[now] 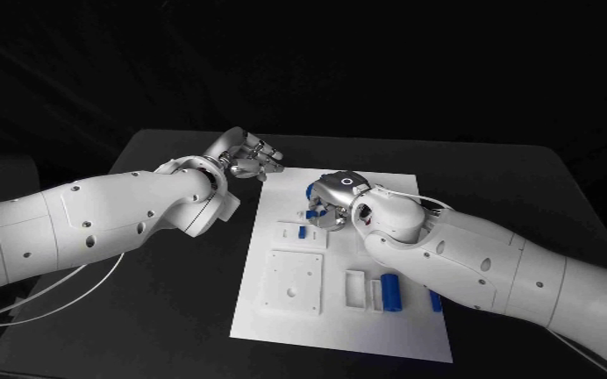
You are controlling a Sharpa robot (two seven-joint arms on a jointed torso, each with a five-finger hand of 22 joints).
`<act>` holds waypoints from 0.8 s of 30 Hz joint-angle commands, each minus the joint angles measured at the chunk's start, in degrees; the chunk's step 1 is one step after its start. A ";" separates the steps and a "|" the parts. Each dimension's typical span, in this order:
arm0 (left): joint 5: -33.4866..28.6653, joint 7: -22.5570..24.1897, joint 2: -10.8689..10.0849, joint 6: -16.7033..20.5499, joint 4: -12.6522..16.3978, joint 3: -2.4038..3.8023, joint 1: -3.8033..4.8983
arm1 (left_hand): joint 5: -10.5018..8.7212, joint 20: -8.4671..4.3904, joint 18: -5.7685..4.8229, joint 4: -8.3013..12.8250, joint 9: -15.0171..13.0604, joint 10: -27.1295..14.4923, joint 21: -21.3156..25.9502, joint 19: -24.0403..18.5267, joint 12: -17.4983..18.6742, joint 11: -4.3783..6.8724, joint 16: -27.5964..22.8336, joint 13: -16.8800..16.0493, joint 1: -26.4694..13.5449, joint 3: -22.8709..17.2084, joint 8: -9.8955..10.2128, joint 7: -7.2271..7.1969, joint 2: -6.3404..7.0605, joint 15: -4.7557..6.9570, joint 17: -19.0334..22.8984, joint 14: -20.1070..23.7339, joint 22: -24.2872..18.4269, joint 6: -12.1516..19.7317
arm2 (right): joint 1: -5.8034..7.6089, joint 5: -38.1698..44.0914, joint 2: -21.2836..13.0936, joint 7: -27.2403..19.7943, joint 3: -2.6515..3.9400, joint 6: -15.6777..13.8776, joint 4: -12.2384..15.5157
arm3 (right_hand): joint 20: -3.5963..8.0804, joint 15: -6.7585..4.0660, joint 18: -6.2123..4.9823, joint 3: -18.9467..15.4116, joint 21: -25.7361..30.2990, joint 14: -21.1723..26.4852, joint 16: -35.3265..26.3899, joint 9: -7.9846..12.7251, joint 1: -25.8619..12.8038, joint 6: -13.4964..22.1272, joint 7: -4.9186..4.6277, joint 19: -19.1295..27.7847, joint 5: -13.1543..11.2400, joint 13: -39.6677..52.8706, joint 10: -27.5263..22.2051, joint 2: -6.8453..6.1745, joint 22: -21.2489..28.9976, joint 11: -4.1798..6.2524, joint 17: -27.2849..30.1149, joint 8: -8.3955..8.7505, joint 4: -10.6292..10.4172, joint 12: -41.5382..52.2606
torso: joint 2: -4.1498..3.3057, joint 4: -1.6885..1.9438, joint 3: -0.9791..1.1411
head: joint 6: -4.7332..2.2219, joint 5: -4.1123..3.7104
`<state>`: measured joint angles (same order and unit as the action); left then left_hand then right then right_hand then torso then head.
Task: Assemble the parts on the task board
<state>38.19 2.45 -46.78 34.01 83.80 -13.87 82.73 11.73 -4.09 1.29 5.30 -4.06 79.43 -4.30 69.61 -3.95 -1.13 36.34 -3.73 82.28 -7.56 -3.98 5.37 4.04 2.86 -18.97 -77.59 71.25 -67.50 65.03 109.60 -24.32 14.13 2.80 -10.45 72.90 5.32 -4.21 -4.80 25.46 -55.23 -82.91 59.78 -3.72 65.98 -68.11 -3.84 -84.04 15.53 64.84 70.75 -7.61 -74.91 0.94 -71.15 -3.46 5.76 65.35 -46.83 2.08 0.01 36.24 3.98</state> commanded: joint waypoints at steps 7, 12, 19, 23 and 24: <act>-0.25 0.05 0.06 -0.66 0.27 0.06 0.22 | 0.17 0.40 0.57 -0.21 0.08 -0.56 0.31 0.16 0.13 -0.08 -0.22 0.07 -0.10 0.15 0.23 -0.01 -0.15 -0.37 -0.07 -0.07 -0.11 0.37 | -1.47 -0.09 0.11 2.06 -0.97 -1.56 -1.08 | 0.41 -0.44 0.59 -1.70 -0.76 -0.39 0.17 0.09 0.65 -0.49 0.21 -1.01 1.13 0.10 0.57 -0.51 -6.92 0.40 -0.22 -0.12 -0.77 0.35 | 0.06 0.04 -0.10 | -0.13 -0.16; -0.25 0.16 0.06 -0.90 0.28 0.06 0.22 | 0.17 0.40 0.57 -0.21 0.08 -0.56 0.31 0.16 0.13 -0.08 -0.22 0.07 -0.10 0.15 0.23 -0.01 -0.15 -0.37 -0.07 -0.07 -0.11 0.37 | -1.48 0.09 0.11 2.67 -0.97 -4.44 -0.74 | 0.50 -0.54 0.62 -1.02 -0.97 -0.60 0.27 0.10 0.73 -0.70 0.27 -1.12 2.41 0.13 0.79 -0.87 -6.96 0.49 -0.32 -0.11 -0.93 0.39 | 0.04 0.04 -0.03 | -0.41 -0.12; -1.77 0.52 -0.23 -2.49 0.50 0.06 0.22 | -0.27 0.54 0.48 -1.66 0.06 -0.59 0.45 0.35 0.11 -0.05 -0.32 0.06 -1.16 0.53 0.21 -0.17 -0.10 -0.43 -0.11 -0.27 -1.47 0.65 | -1.48 0.17 -0.63 3.48 -0.95 -8.45 0.97 | 0.61 -0.66 0.63 -0.04 -1.22 -0.89 0.17 0.09 0.56 -0.99 0.34 -1.30 3.37 0.16 1.10 -1.50 -7.01 0.61 -0.35 -0.11 -0.90 0.37 | 0.05 0.00 -0.02 | -0.63 -0.03; -5.13 -0.17 -0.49 -5.22 0.46 0.06 0.22 | -0.50 0.54 0.32 -3.71 0.02 -0.35 0.47 0.85 0.06 0.05 -0.24 0.04 -2.18 0.82 0.16 -0.45 -0.38 -0.39 -0.15 -0.68 -3.48 0.48 | -1.48 0.18 -1.40 3.81 -0.93 -9.71 2.36 | 0.63 -0.67 0.61 0.03 -1.22 -0.91 0.14 0.09 0.60 -1.05 0.36 -1.32 3.30 0.14 1.14 -1.58 -7.01 0.63 -0.35 -0.12 -0.90 0.35 | 0.11 -0.10 0.03 | -0.94 0.06; -6.34 -0.65 -0.56 -6.39 0.41 0.06 0.22 | -0.62 0.57 0.27 -4.61 0.03 -0.29 0.47 0.95 0.05 0.05 -0.17 0.03 -3.04 1.00 0.19 -0.57 -0.75 -0.44 -0.18 -0.79 -3.78 0.49 | -1.48 0.18 -1.64 3.90 -0.92 -10.02 2.80 | 0.64 -0.68 0.59 0.14 -1.21 -0.92 0.07 0.09 0.60 -1.08 0.37 -1.34 3.20 0.11 1.17 -1.68 -7.01 0.63 -0.33 -0.11 -0.95 0.30 | 0.12 -0.11 0.01 | -0.95 0.07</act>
<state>36.25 2.35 -47.32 31.94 84.13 -13.85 82.77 11.43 -3.47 1.29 0.97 -4.06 79.22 -4.08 70.23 -3.94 -1.34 36.34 -3.73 79.63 -6.60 -3.98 4.98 3.37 2.45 -19.11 -78.01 67.65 -67.11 64.22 110.11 -25.70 17.20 2.27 -18.29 75.40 5.53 -4.82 -4.81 25.20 -56.11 -83.54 59.78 -3.57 66.58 -68.84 -3.49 -83.83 18.70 64.95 71.48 -8.70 -74.90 1.64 -71.45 -3.44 4.81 65.59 -46.77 2.06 0.02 35.42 4.00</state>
